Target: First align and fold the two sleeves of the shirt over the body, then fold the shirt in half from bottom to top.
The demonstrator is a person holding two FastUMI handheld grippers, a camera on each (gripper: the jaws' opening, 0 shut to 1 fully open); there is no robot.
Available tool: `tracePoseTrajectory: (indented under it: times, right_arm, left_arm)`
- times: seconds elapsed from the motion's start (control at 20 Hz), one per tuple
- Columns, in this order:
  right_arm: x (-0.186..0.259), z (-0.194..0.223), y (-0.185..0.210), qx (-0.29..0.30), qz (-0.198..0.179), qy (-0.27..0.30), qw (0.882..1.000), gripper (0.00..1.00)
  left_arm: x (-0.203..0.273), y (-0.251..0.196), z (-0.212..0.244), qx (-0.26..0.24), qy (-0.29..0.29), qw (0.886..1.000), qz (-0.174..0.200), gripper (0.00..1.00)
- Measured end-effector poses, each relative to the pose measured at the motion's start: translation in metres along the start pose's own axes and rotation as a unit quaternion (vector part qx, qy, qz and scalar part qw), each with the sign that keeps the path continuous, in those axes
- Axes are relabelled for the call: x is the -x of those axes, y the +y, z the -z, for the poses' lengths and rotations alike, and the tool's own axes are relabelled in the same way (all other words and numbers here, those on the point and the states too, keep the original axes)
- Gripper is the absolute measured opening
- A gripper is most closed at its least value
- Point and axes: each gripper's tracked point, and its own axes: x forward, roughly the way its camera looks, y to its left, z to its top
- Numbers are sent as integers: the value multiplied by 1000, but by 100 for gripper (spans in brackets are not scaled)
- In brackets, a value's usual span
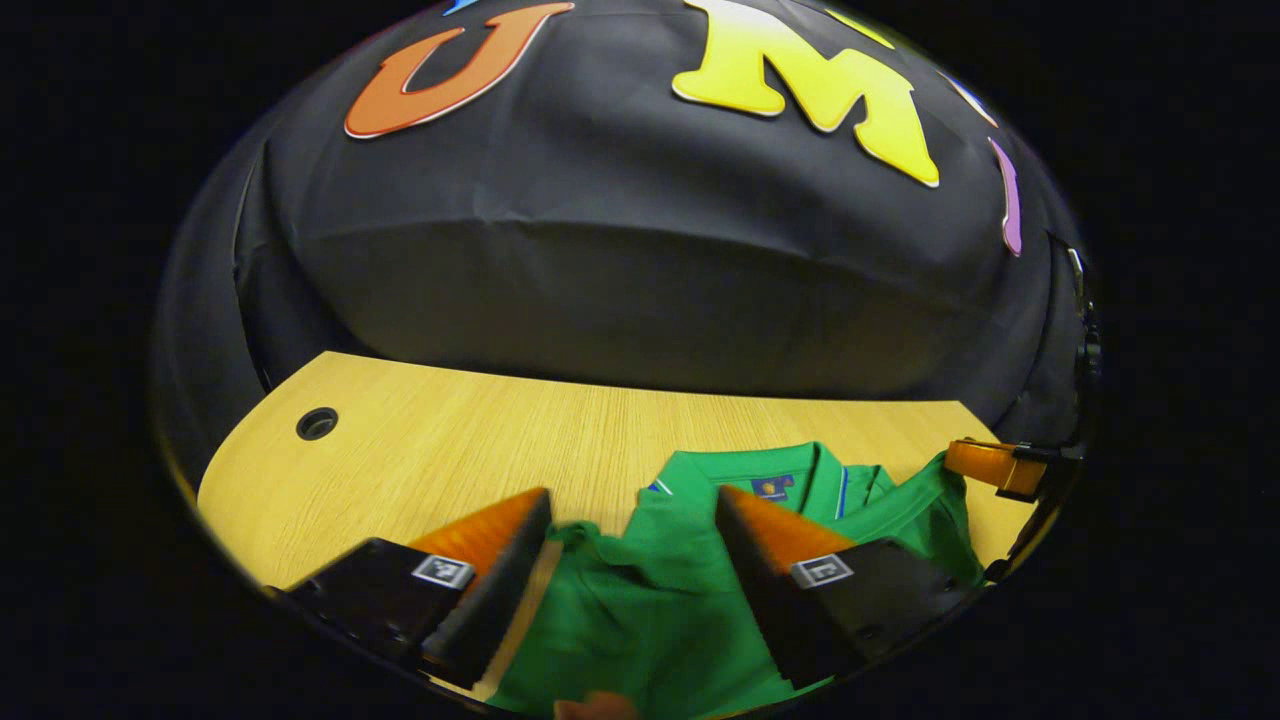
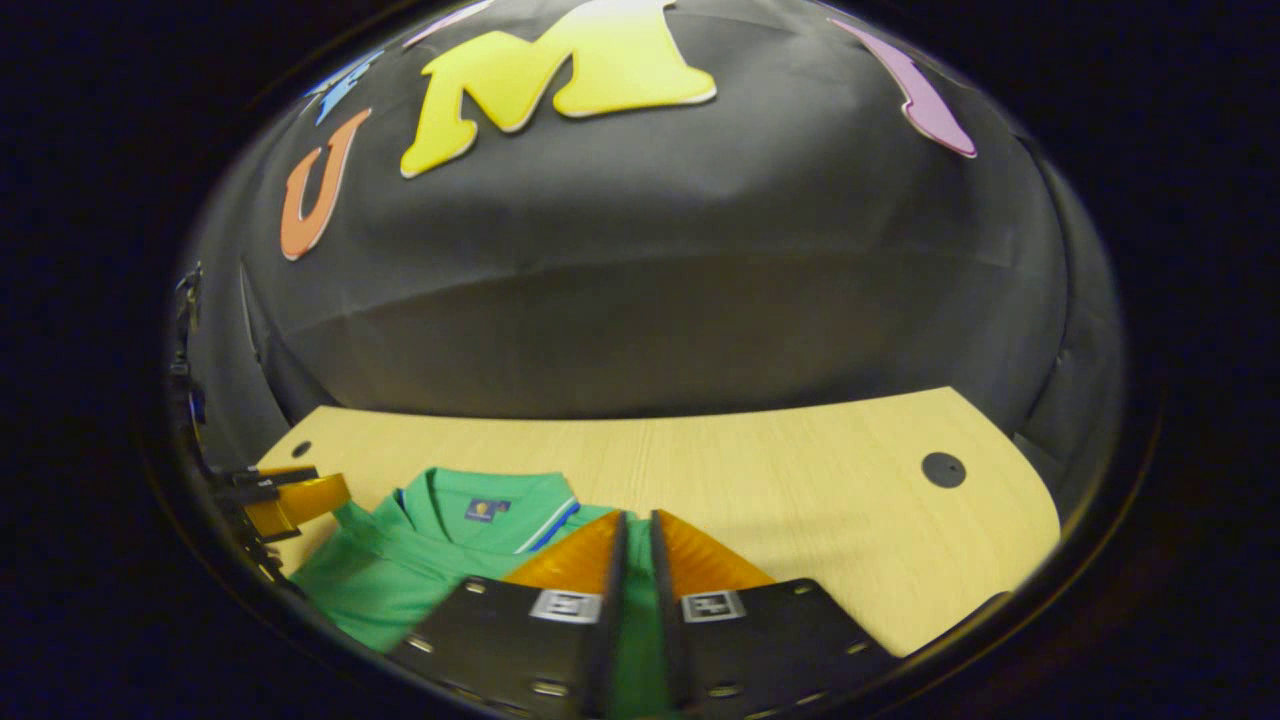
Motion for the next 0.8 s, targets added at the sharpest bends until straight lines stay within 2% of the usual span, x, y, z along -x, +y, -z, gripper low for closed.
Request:
tracePoseTrajectory:
  times: [0.05,0.1,0.35,0.5,0.8]
  right_arm:
    - [-13,12,-3,14,7,10,1000,69]
    - [-3,15,-1,20,6,13,1000,99]
    - [1,-4,3,17,7,-19,1000,98]
    - [16,-22,3,32,9,-40,999,98]
    - [57,-53,10,24,8,-75,997,98]
  left_arm:
    - [-4,0,2,-6,3,1000,-5,96]
    - [-4,0,3,-7,4,1000,-3,98]
    - [0,-1,-7,-7,-7,1000,-7,98]
    - [13,0,-22,0,-21,1000,-10,98]
    - [48,3,-48,12,-49,999,-9,98]
